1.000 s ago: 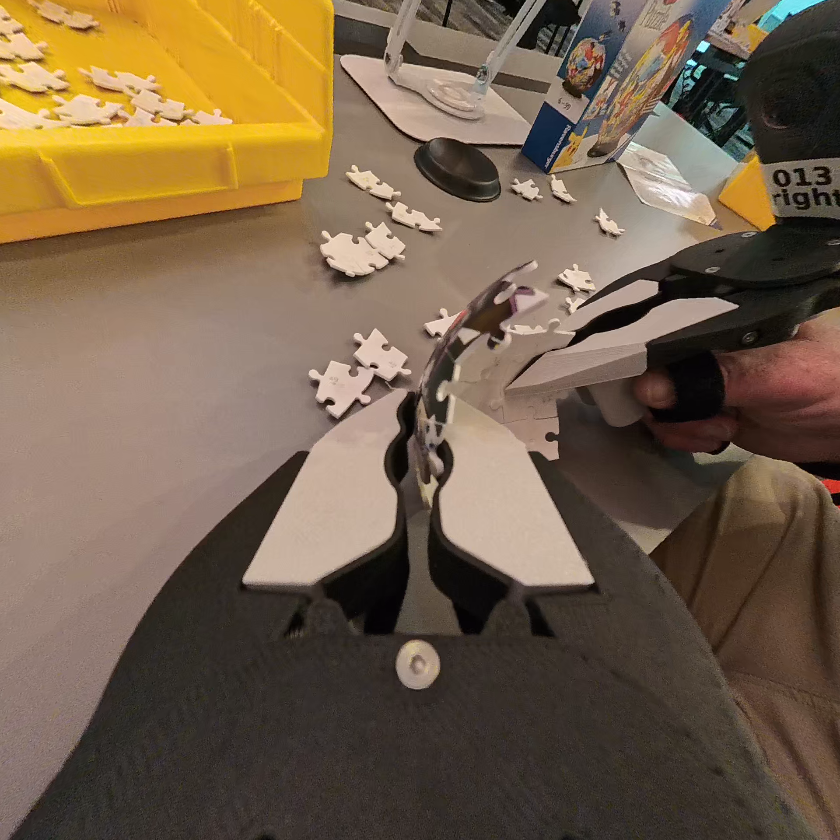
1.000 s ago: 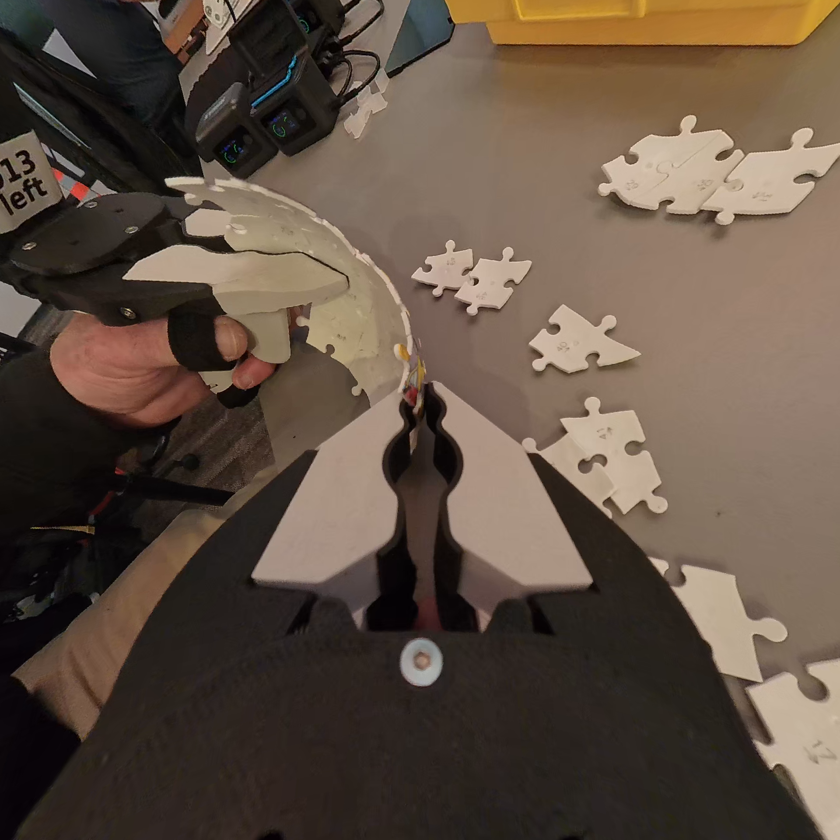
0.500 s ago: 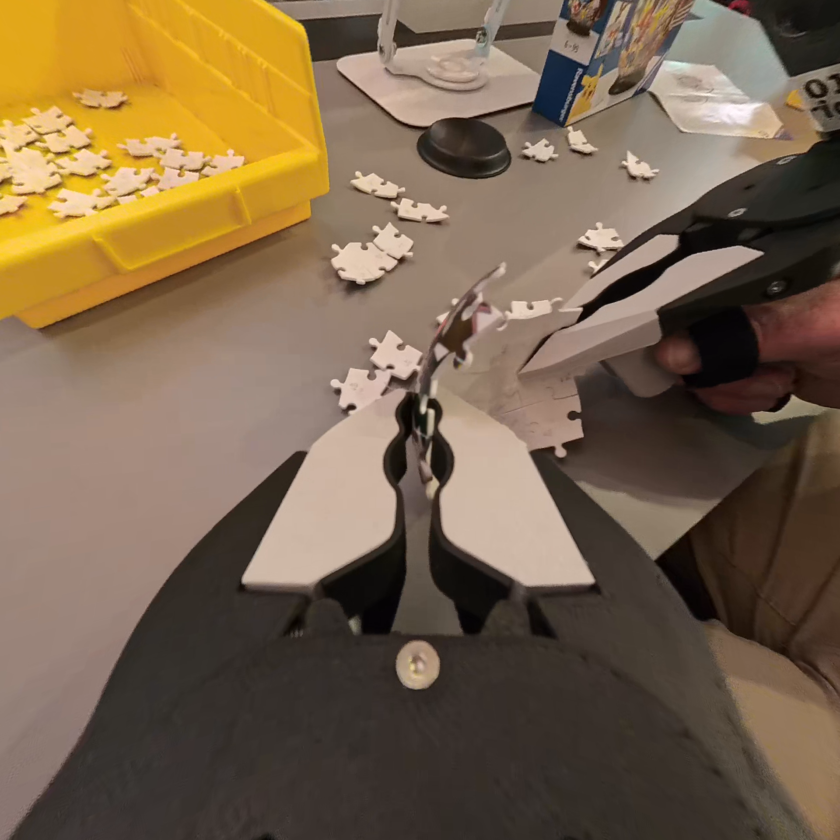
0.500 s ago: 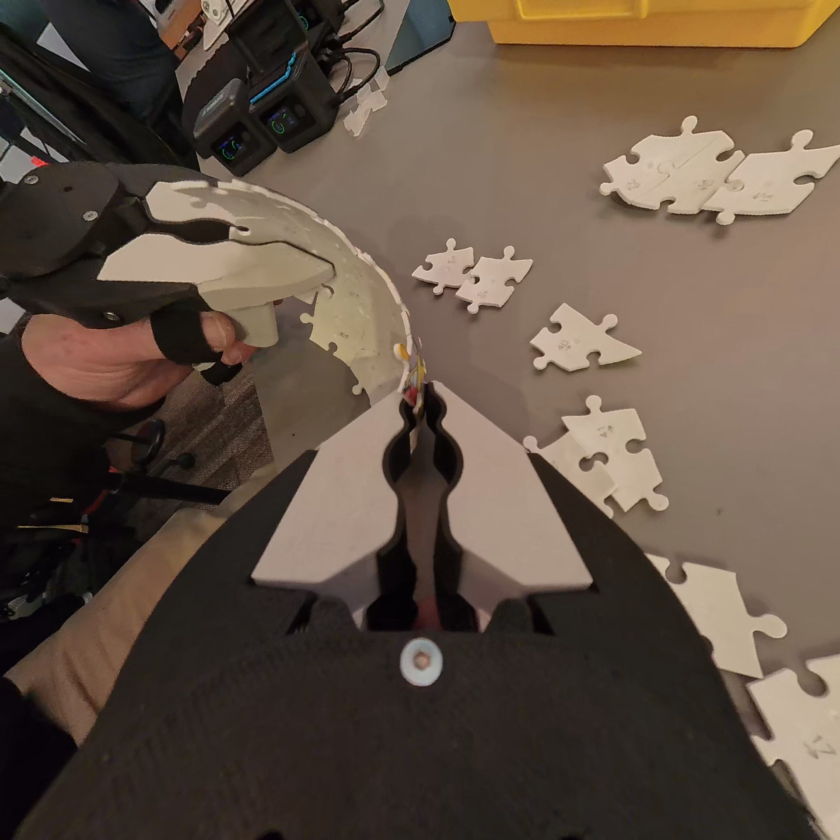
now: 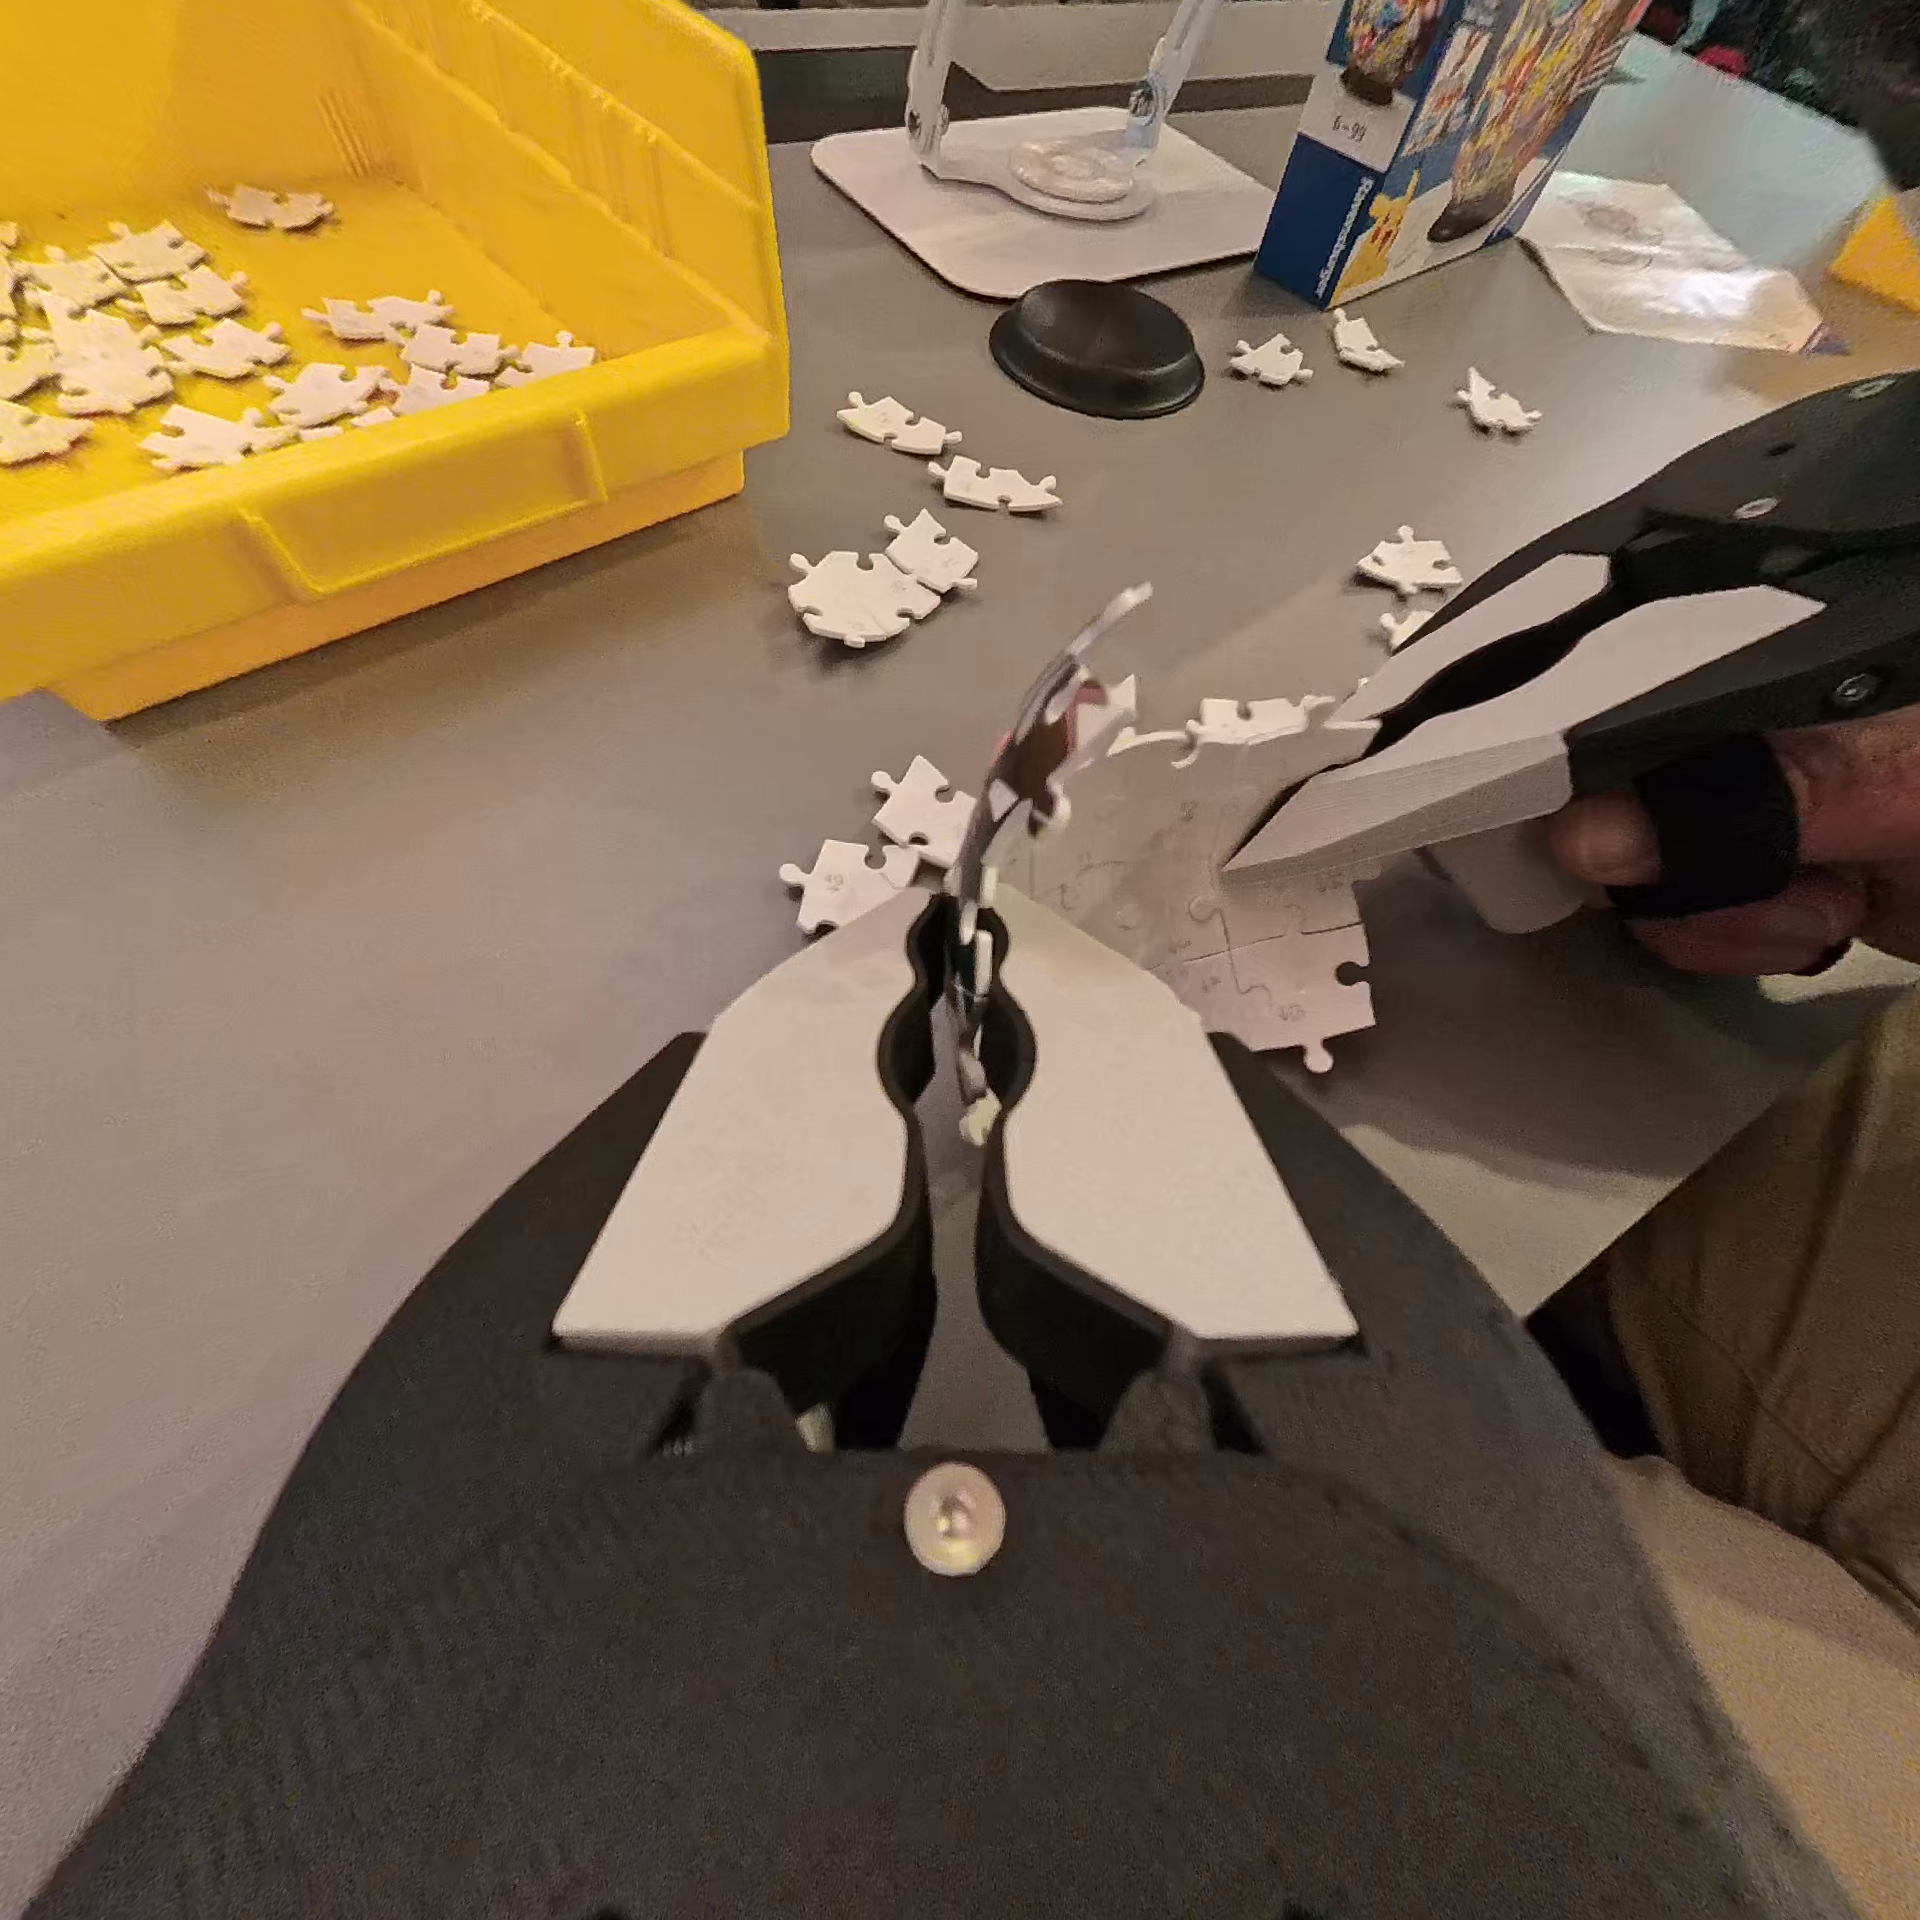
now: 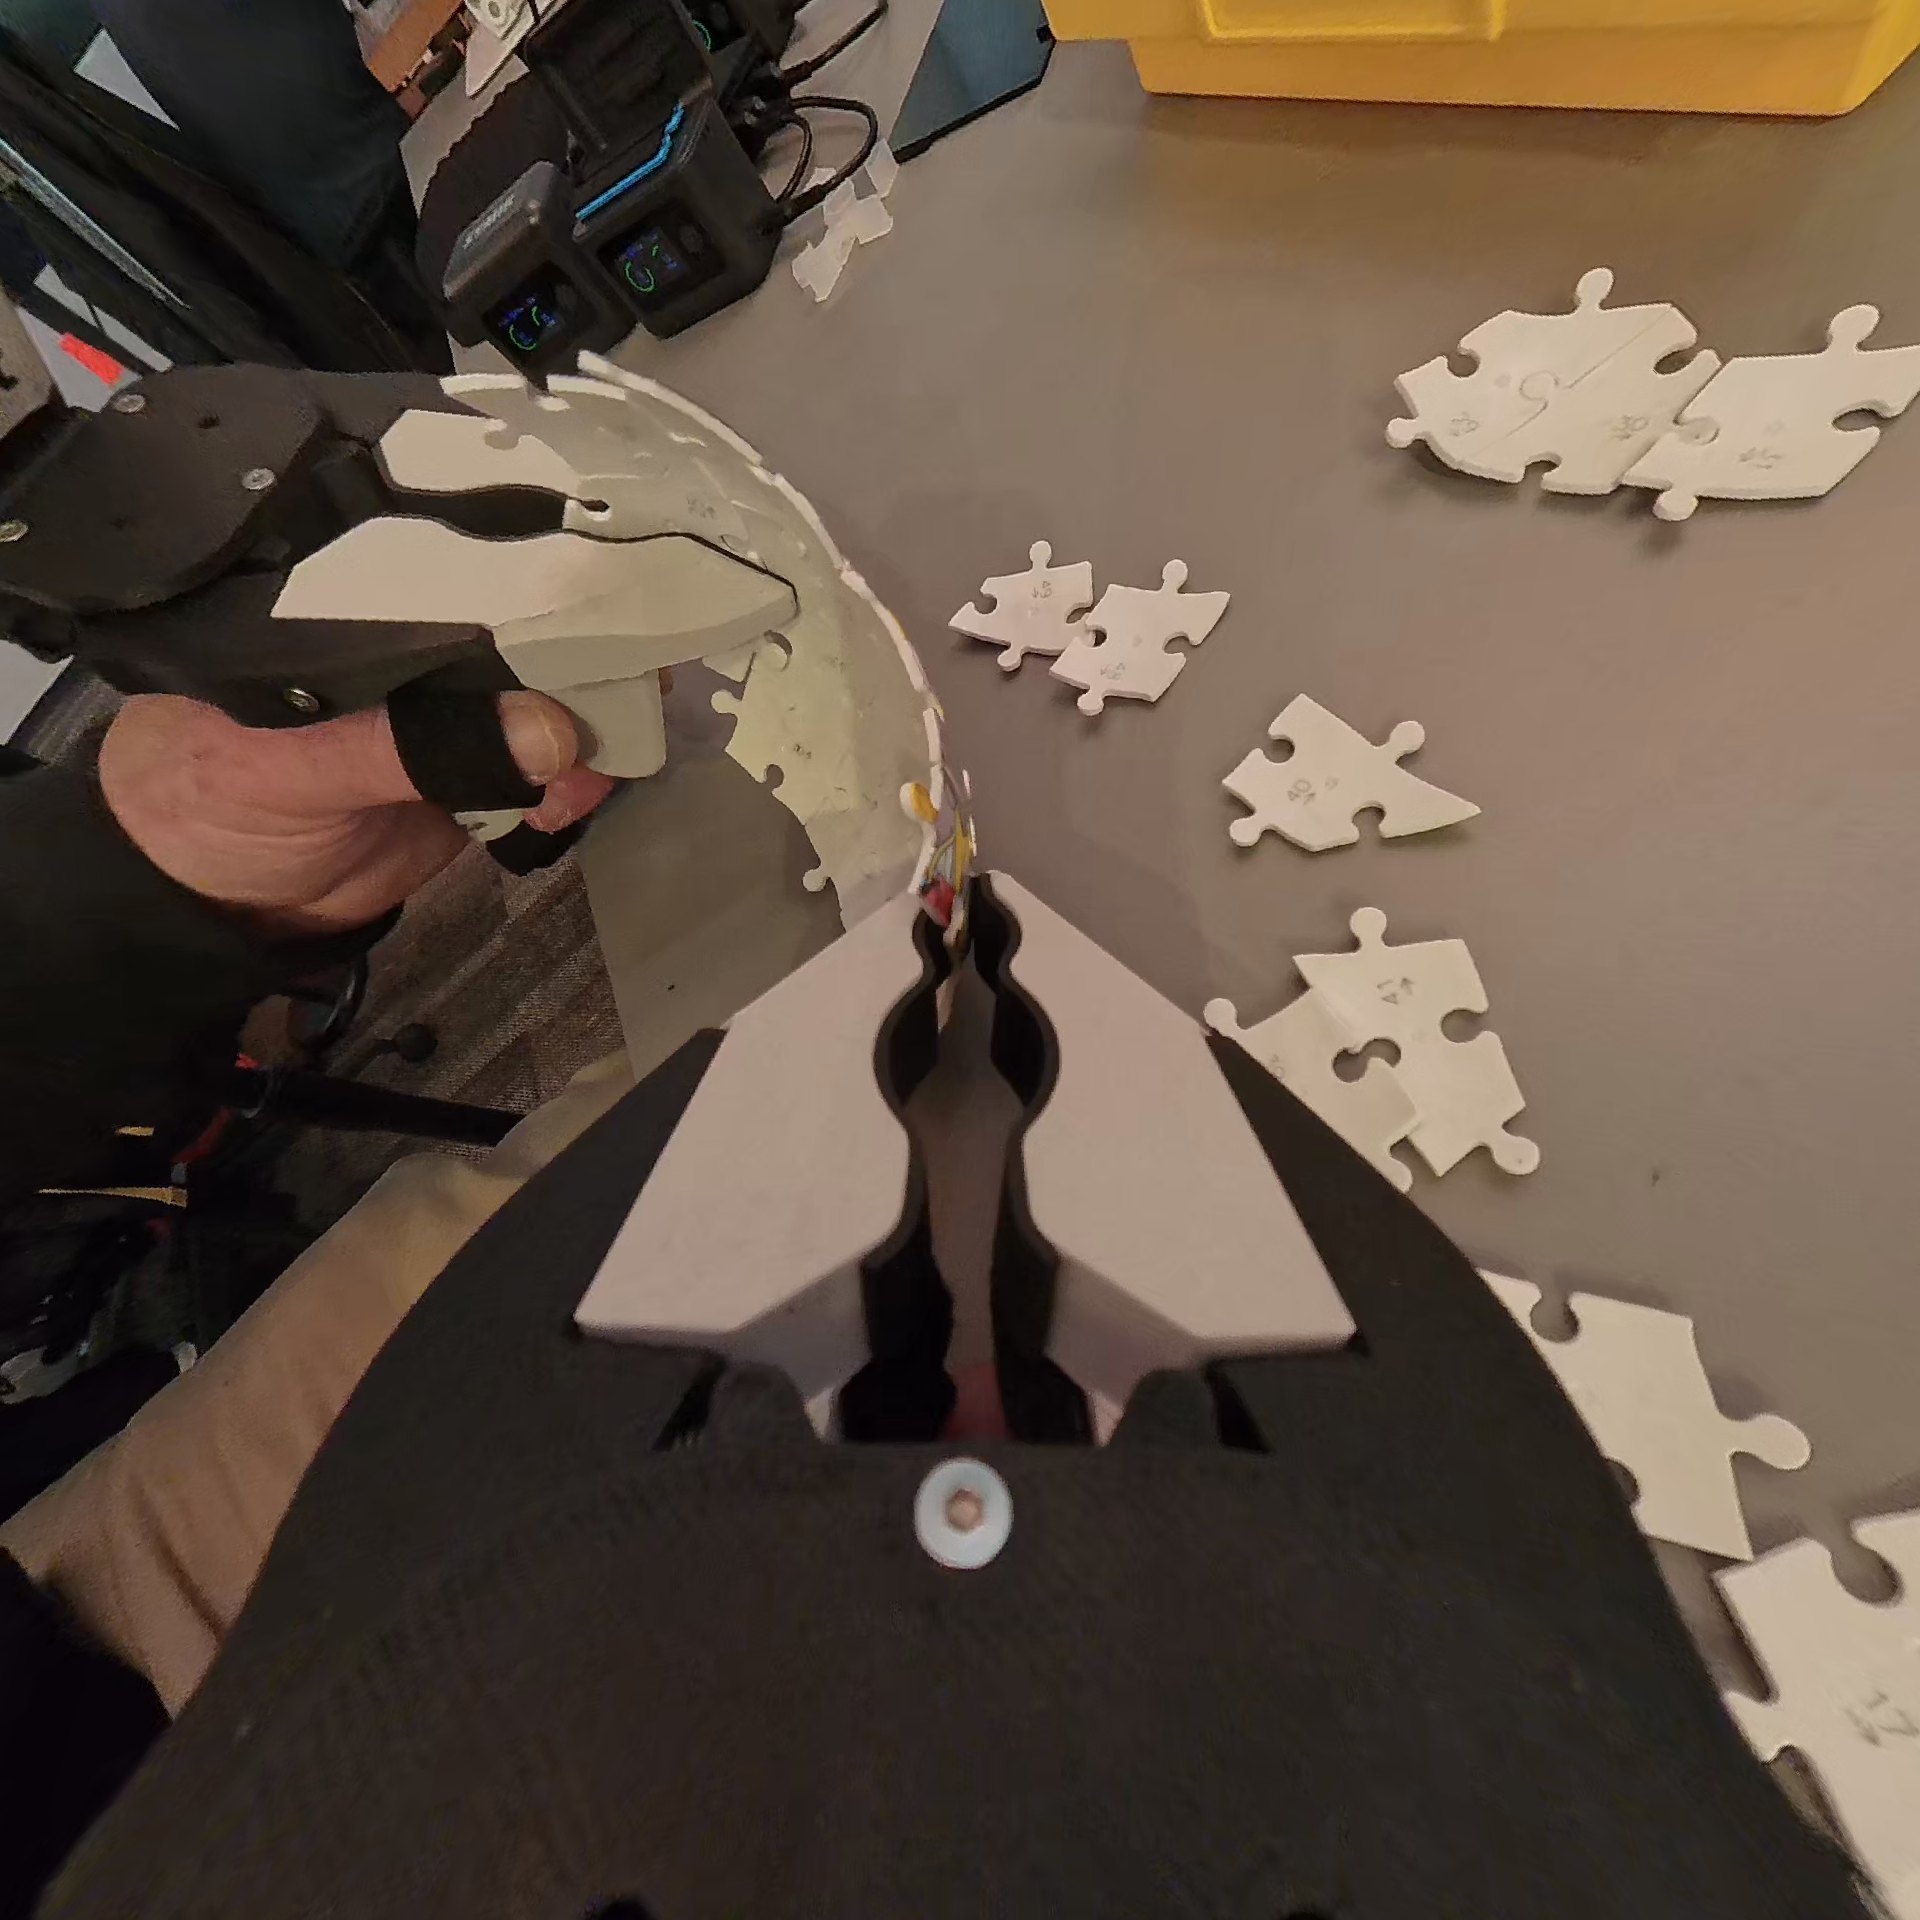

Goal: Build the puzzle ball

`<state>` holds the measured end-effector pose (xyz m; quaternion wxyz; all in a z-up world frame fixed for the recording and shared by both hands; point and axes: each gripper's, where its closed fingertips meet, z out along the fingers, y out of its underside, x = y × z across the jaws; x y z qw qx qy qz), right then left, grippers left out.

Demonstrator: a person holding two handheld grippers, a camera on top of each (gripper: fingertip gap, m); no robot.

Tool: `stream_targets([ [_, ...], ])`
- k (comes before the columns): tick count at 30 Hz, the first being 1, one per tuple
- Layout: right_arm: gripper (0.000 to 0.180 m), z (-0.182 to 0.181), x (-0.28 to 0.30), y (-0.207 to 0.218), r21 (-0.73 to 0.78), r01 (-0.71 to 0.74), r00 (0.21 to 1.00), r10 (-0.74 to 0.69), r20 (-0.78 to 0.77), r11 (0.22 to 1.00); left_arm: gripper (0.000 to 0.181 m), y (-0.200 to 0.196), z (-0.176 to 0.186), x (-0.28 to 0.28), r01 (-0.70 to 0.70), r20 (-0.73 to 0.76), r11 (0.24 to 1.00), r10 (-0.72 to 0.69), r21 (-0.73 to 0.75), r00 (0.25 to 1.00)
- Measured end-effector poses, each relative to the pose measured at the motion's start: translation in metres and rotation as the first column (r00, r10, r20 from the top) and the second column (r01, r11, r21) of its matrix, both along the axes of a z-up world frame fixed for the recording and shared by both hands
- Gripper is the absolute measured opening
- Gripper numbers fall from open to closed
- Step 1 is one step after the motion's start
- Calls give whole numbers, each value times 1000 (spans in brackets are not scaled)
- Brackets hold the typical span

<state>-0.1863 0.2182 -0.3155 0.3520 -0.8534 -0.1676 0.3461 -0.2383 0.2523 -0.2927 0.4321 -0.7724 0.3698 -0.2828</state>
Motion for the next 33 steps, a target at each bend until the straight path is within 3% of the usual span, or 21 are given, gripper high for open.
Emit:
stream_targets([
  [3, 1, 0, 0, 0, -3, -5, 1000, 5, -6, 1000, 4, -1, 0, 0, 26, 32, 999, -25, -22, 999],
  [6, 1, 1, -1, -1, -6, -7, 1000, 7, -14, 1000, 19, -4, 3, 3, 70, 33, 997, -69, -16, 997],
  [12, 1, 1, -1, -2, -8, -13, 1000, 13, -15, 1000, 4, -7, -1, 5, 131, 9, 991, -131, -22, 991],
  [33, 1, 2, 1, 0, -14, 1, 999, -1, -39, 1000, 3, -6, 0, 7, 112, 57, 992, -109, -52, 992],
])
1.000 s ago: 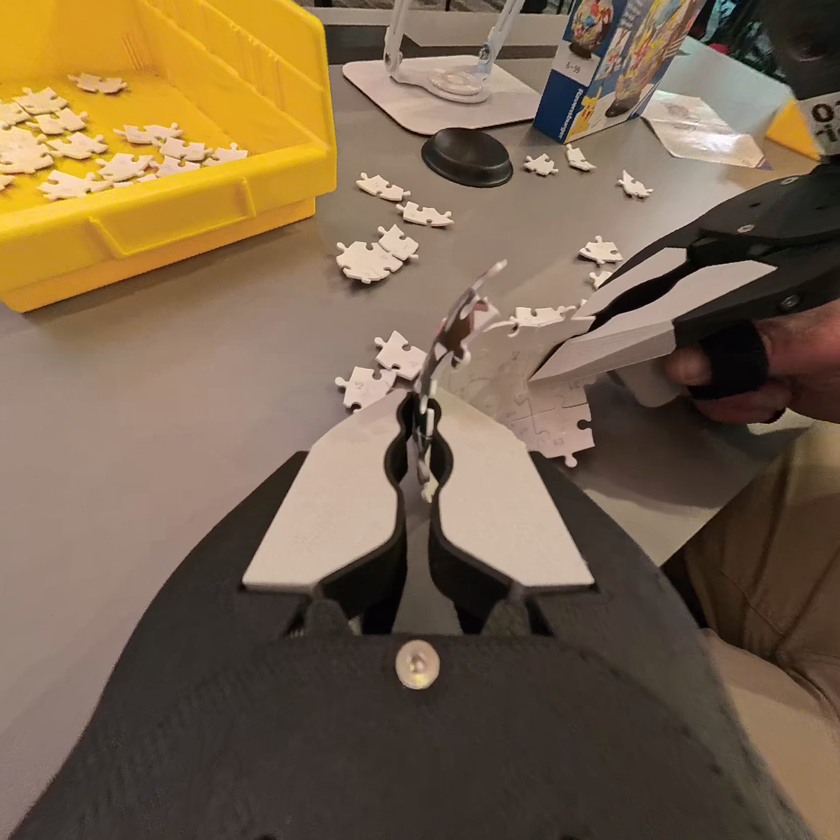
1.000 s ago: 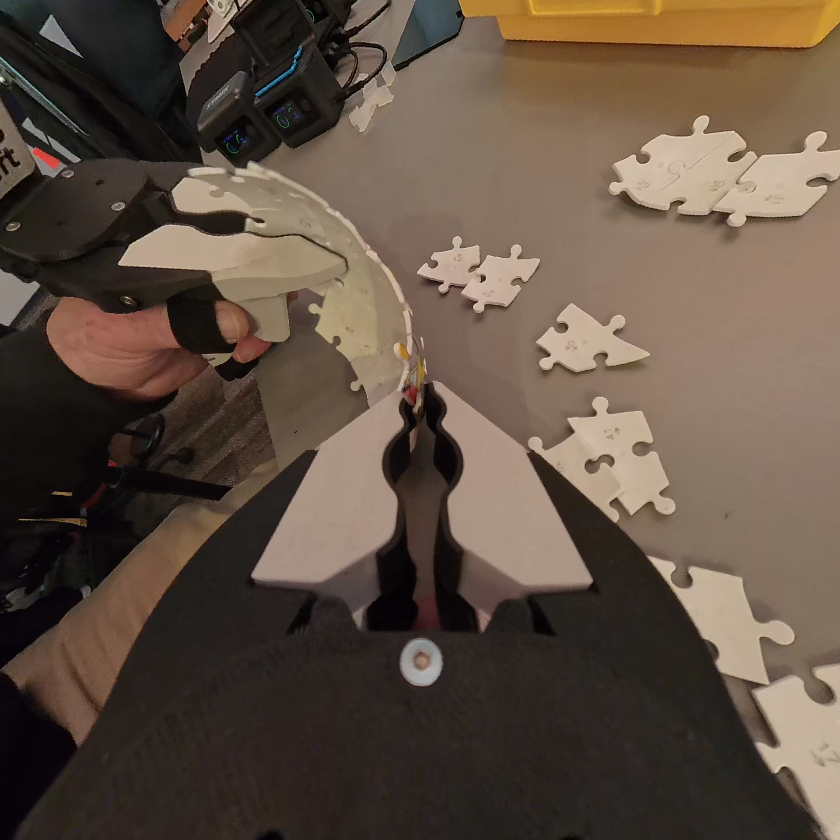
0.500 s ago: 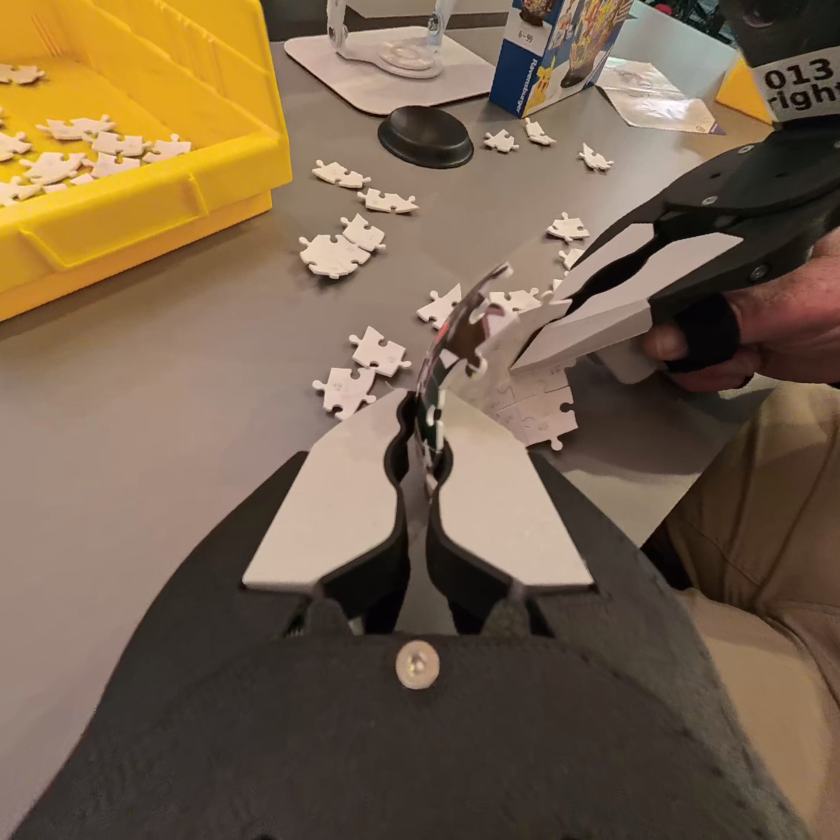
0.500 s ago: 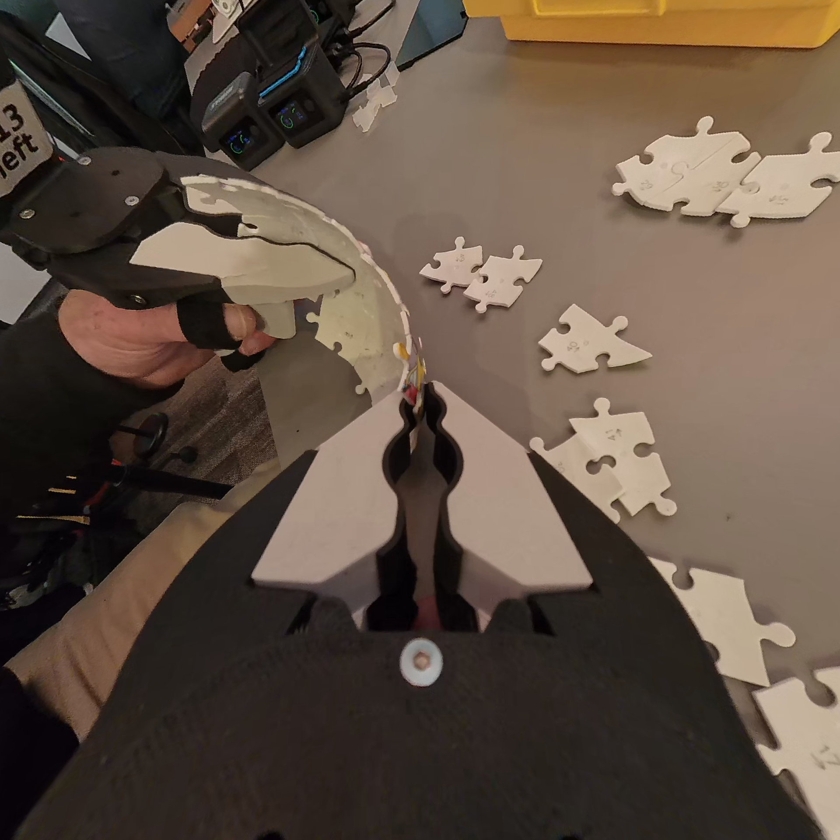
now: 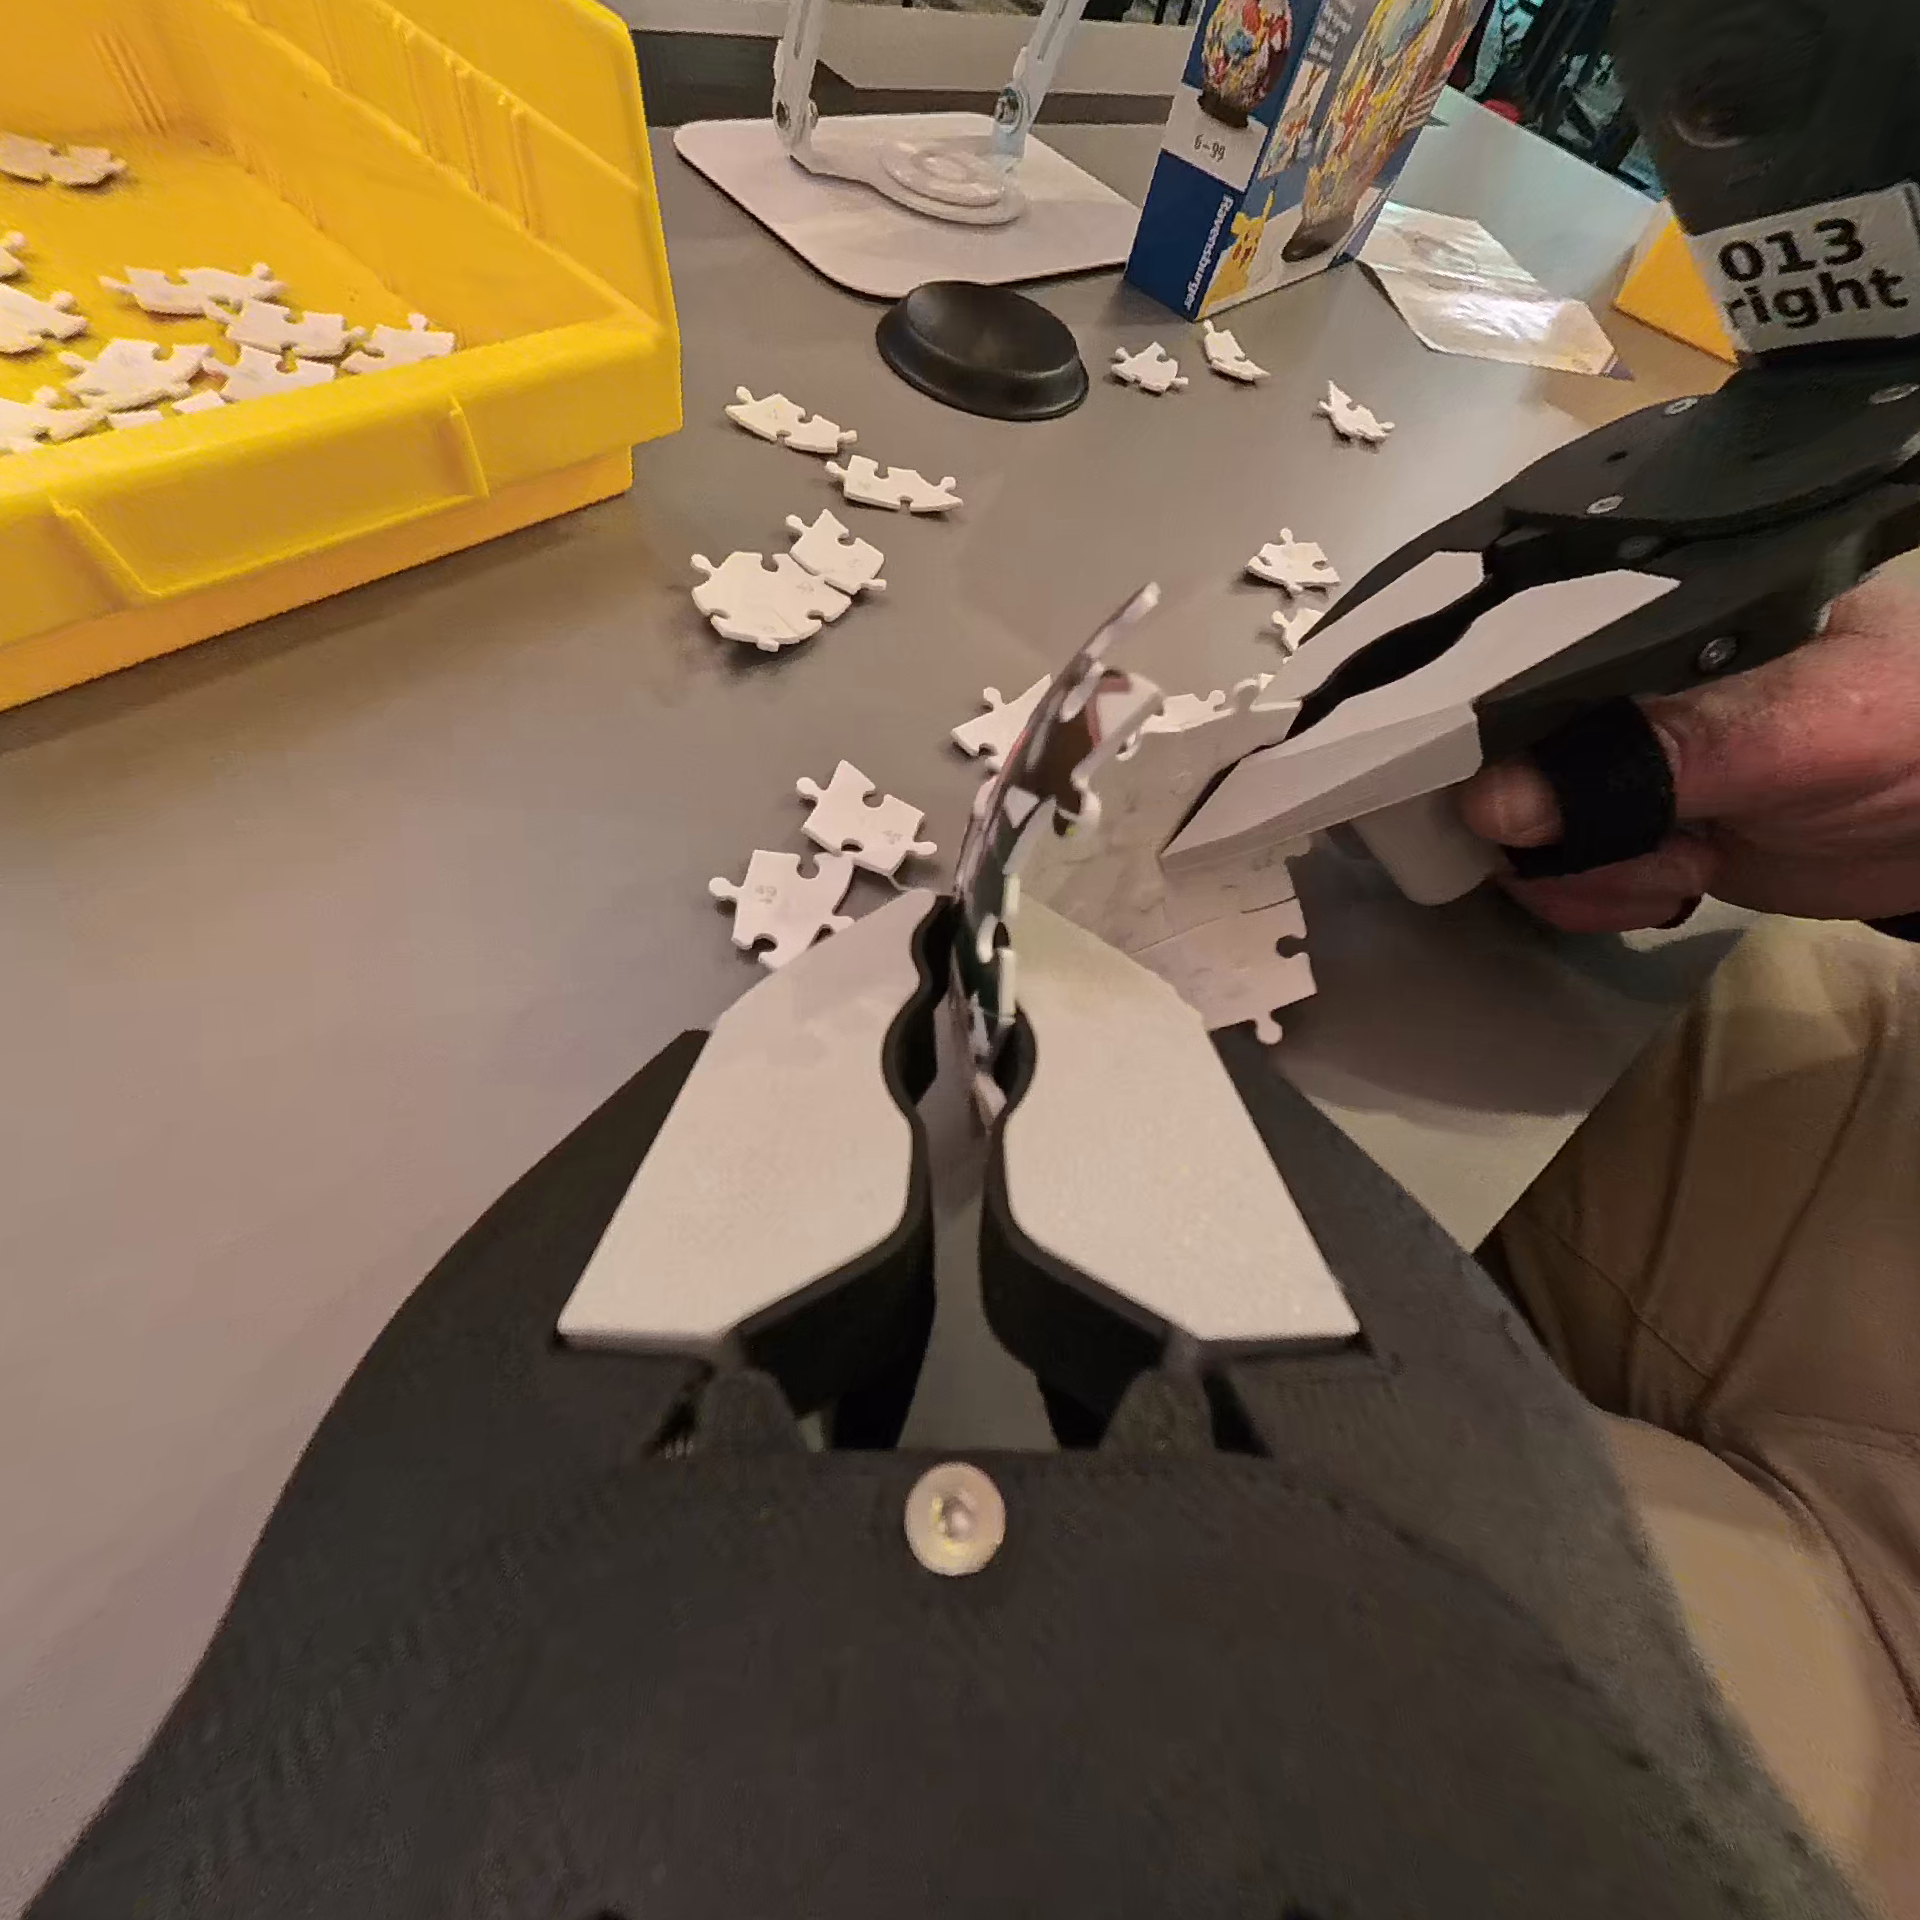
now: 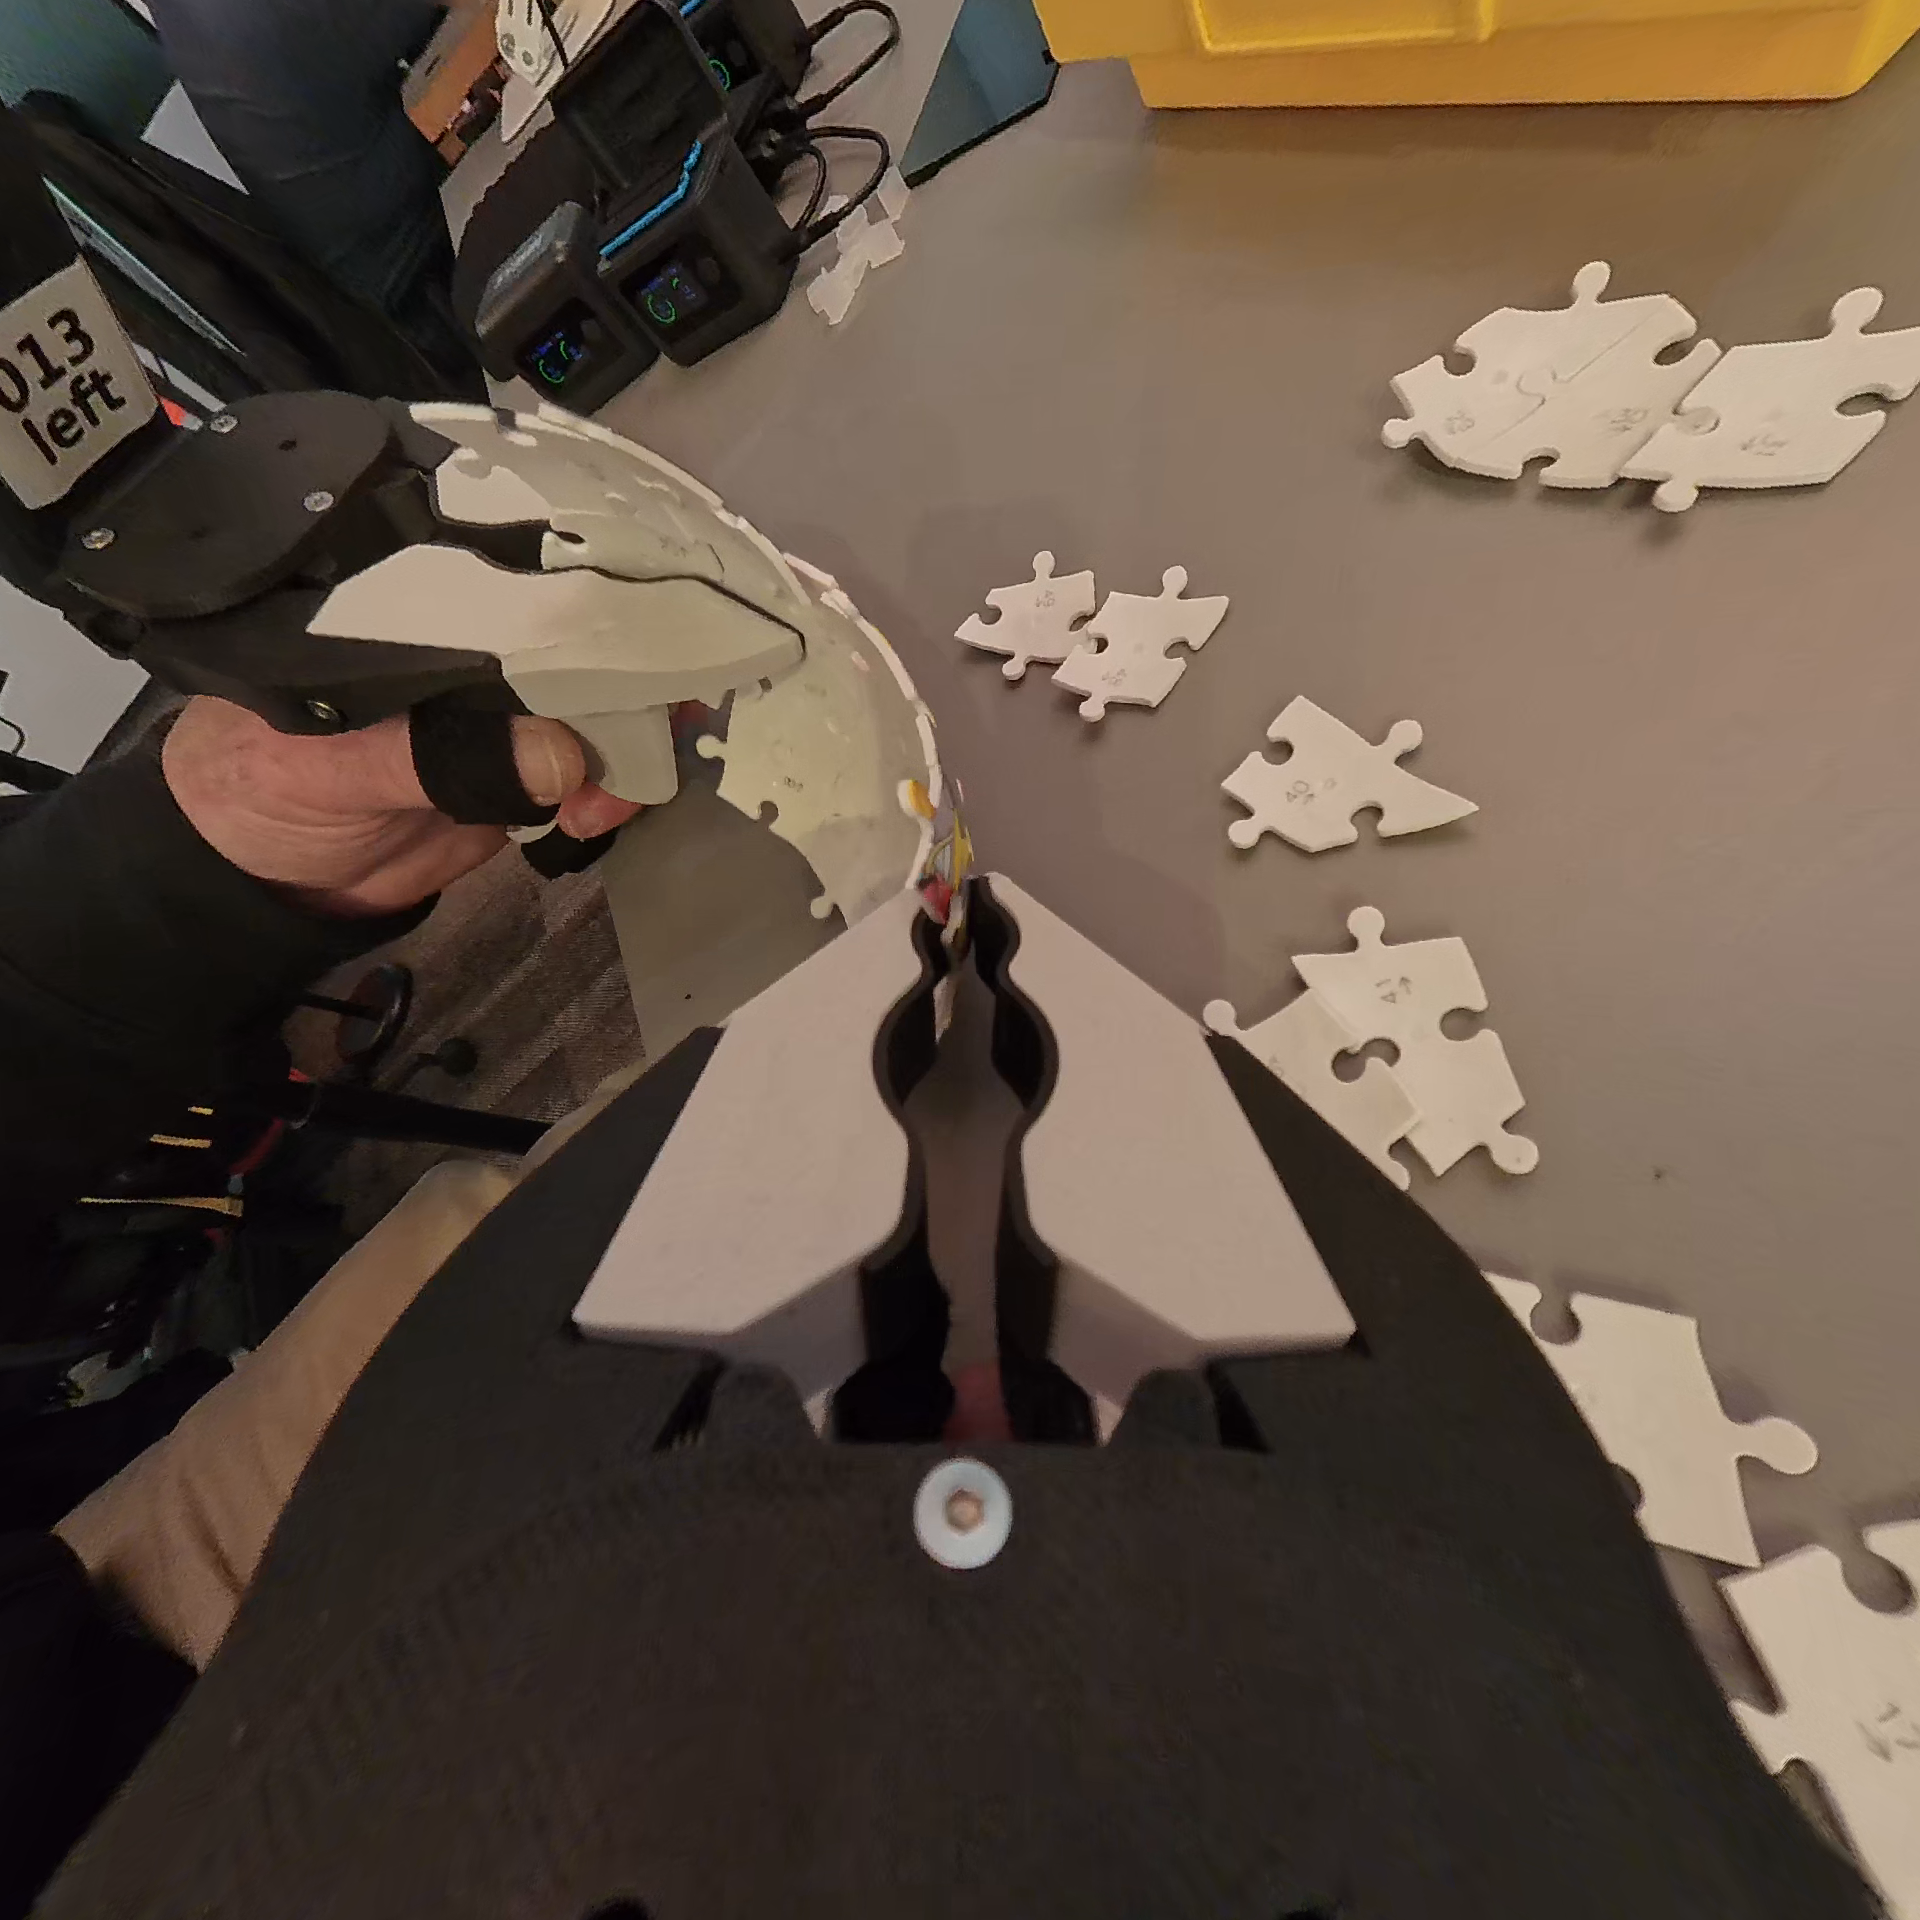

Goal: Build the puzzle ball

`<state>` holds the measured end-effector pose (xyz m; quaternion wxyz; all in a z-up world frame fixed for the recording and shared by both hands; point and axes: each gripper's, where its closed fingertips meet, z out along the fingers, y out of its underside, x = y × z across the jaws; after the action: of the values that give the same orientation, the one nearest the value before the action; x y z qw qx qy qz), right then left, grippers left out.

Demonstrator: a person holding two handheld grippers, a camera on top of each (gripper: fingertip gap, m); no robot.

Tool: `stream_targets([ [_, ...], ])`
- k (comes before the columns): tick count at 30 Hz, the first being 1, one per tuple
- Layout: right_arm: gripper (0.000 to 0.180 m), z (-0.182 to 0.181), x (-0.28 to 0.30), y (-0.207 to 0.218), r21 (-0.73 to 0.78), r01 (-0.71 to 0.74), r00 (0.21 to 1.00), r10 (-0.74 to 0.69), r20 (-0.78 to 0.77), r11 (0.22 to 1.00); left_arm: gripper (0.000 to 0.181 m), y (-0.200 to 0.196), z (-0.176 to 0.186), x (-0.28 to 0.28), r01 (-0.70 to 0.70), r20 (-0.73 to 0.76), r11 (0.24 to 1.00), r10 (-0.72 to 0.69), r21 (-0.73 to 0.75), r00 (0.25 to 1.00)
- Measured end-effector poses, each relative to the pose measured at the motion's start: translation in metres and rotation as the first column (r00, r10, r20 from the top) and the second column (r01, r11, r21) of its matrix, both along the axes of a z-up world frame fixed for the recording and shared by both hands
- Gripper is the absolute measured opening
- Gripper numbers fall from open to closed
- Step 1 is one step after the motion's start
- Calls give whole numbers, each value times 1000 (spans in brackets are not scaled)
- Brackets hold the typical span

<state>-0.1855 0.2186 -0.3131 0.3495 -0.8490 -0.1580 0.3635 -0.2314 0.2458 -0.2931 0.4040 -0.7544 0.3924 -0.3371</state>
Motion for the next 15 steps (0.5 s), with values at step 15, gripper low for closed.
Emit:
stream_targets([
  [15, 24, 27, 13, 11, 214, -190, 954, 130, 269, 958, 3, -10, 1, 10, 74, -12, 997, -74, 20, 997],
])
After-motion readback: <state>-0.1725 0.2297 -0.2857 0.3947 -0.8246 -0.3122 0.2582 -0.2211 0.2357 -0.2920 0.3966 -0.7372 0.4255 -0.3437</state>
